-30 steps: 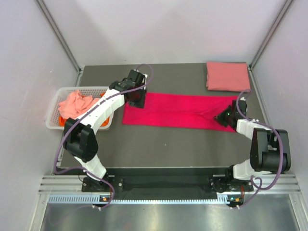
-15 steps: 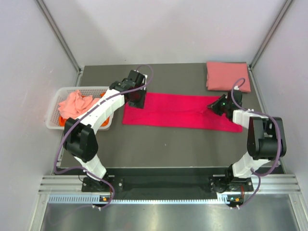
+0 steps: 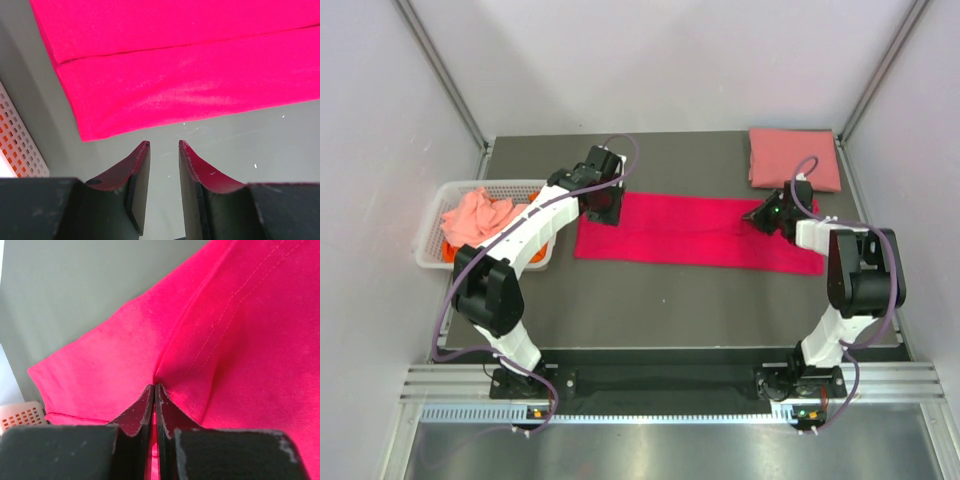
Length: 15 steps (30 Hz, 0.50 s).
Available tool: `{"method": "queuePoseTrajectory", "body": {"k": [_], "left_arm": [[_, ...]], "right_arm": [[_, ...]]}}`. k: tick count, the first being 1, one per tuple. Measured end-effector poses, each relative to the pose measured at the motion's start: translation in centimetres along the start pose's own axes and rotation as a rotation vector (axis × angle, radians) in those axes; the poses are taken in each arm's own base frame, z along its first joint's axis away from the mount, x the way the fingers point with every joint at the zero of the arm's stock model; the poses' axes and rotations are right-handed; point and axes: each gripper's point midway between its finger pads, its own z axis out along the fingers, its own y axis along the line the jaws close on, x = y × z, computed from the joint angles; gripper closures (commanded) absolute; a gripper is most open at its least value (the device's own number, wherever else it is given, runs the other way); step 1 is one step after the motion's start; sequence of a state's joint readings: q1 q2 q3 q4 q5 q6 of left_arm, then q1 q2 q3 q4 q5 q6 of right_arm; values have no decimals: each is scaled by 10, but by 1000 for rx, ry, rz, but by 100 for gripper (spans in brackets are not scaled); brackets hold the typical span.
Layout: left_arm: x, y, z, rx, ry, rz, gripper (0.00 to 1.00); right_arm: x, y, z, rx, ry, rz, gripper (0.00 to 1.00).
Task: Fold and stack the t-shirts
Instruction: Fold the tshirt
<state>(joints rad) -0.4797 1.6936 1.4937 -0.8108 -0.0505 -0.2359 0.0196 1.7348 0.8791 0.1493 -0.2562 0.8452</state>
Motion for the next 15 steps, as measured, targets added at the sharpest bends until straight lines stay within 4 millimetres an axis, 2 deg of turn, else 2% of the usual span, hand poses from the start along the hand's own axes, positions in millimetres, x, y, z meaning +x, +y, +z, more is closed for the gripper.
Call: {"method": "queuePoseTrajectory", "body": {"k": [15], "left_arm": [[0,0,0,1,1,-1,65]], "right_arm": [[-6,12,6,-28,-39,32,100]]}}
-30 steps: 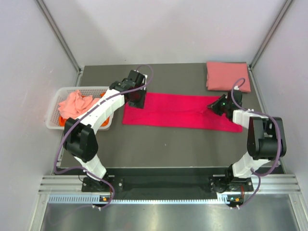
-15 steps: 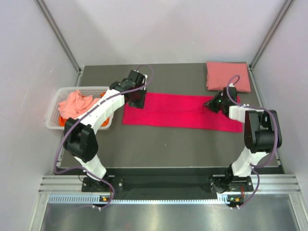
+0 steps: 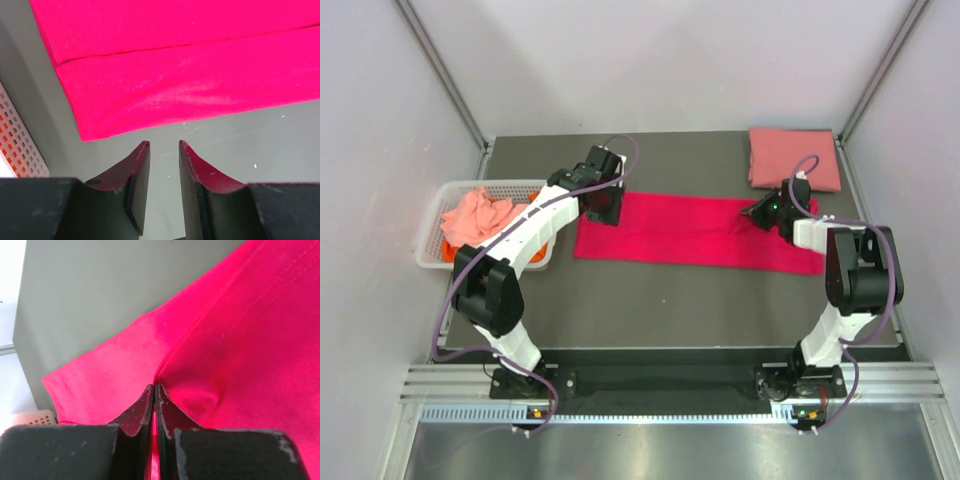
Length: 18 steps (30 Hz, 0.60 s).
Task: Fold and stack the t-shirts
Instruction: Fold the tshirt
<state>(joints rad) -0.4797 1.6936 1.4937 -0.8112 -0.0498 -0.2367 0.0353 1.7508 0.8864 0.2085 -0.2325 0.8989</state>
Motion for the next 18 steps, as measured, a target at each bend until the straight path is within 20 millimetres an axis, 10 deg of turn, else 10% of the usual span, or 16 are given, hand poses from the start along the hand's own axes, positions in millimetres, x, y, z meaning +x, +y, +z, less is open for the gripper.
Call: {"method": "queuePoseTrajectory", "body": {"k": [8,18], "left_arm": [[0,0,0,1,1,0,65],[1,-2,0,13,3,-1,62]], "right_arm": [[-3,4,4,-32,-31,54,100],[3,5,6,-49,-2,52,70]]}}
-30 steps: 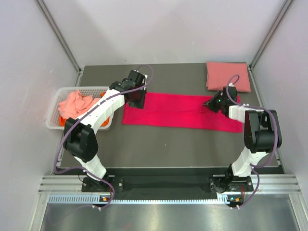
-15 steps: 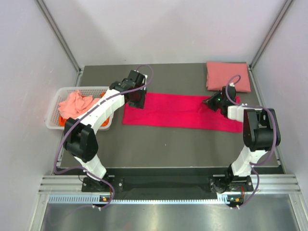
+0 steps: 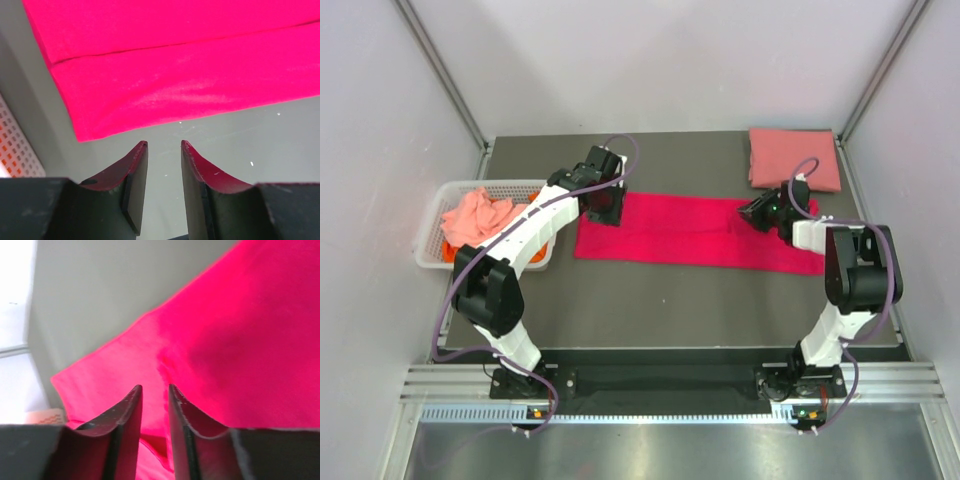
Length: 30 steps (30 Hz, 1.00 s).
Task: Fold and stack the t-shirts
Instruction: Fold the tshirt
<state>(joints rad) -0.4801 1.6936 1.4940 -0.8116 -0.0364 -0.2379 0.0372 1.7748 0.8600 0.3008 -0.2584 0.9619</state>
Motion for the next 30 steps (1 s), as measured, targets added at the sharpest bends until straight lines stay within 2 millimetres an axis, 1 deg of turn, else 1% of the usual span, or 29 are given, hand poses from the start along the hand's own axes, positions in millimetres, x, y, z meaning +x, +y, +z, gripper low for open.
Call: {"method": "queuePoseTrajectory", "body": {"k": [2,4,7,9,12,14,18,20,24,30], "left_arm": [[1,-3,0,17,5,0,62],[0,-9,2,35,10,3,62],[4,-17,5,56,28,14,63],[7,-22,7,67,38,17,63],[16,-28,10,86,60,7,63],[28,-28,15,93,89,-2,63],[55,-27,24,100,160,-20,62],[63,-27,24,105,174,-23,62],[64,-32,14,130,151,-17,62],[53,-44,-4,177,78,-2,61]], "right_arm": [[0,-4,-5,51,17,-18,69],[-4,-4,-13,99,21,-41,69],[-12,-6,-33,194,4,-69,69],[-15,-13,-50,260,-4,-72,70],[-14,-32,-74,354,7,-52,70],[-15,-57,-90,429,-2,-18,69],[-14,-115,-124,595,-18,65,68],[-15,-133,-135,652,-31,91,68],[-20,-151,-148,703,-59,112,68],[-23,-167,-157,747,-93,130,68]]}}
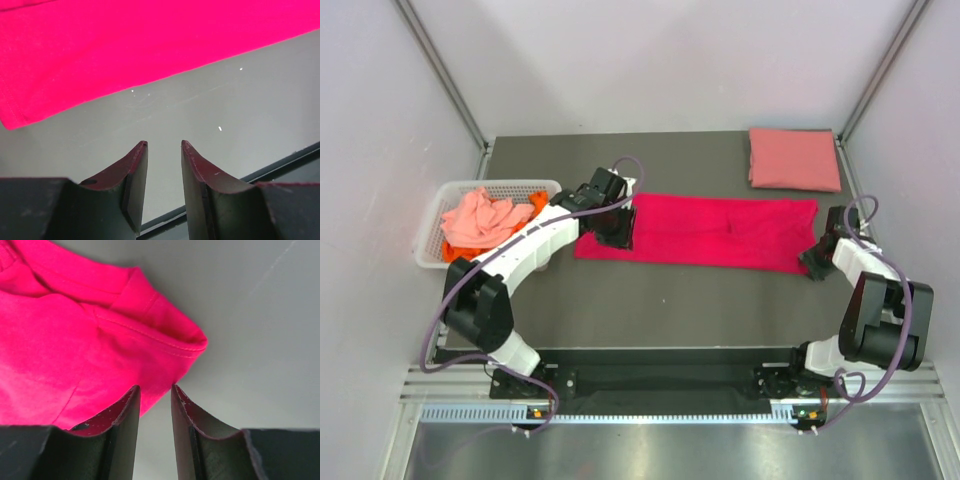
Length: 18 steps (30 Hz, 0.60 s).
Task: Fold and stack the t-shirts
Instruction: Fold the tshirt
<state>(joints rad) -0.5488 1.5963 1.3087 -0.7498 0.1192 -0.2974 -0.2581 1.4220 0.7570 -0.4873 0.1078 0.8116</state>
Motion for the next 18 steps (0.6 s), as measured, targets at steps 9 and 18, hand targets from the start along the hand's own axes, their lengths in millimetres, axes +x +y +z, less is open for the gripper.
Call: {"method": "queuePoseTrajectory", "body": {"k": [9,18], "left_arm": [[7,-5,-2,12,-8,13,61],[7,7,-2,-63,-17,16,63]], "right_arm": [[-5,-8,8,33,-45,1,79],[-14,-11,15,13,-101,29,100]]}}
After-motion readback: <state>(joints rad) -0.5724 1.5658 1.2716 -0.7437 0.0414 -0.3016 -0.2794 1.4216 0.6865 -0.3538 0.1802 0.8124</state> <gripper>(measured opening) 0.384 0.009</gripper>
